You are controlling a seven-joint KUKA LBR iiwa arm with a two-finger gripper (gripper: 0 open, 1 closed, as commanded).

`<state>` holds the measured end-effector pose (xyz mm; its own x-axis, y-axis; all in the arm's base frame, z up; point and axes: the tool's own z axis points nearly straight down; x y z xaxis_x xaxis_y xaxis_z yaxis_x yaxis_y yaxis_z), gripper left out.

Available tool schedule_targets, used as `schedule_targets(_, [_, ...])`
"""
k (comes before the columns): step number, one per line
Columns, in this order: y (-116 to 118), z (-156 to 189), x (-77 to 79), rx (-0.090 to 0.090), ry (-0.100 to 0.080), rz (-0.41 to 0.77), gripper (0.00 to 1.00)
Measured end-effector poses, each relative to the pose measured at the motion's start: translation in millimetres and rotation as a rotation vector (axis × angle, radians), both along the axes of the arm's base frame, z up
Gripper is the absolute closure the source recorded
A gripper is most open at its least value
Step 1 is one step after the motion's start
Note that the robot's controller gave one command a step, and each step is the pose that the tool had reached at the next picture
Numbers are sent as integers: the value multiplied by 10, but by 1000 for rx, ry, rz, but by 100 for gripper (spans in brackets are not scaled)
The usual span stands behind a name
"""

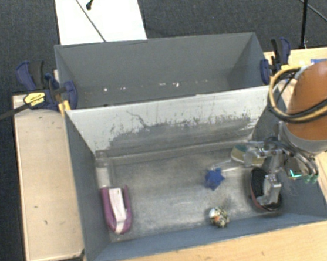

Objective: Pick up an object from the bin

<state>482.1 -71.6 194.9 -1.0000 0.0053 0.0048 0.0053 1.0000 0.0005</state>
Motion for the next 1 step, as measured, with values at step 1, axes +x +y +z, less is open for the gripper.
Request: schedule_targets(1, [-516,-1024,216,4,2,433,0])
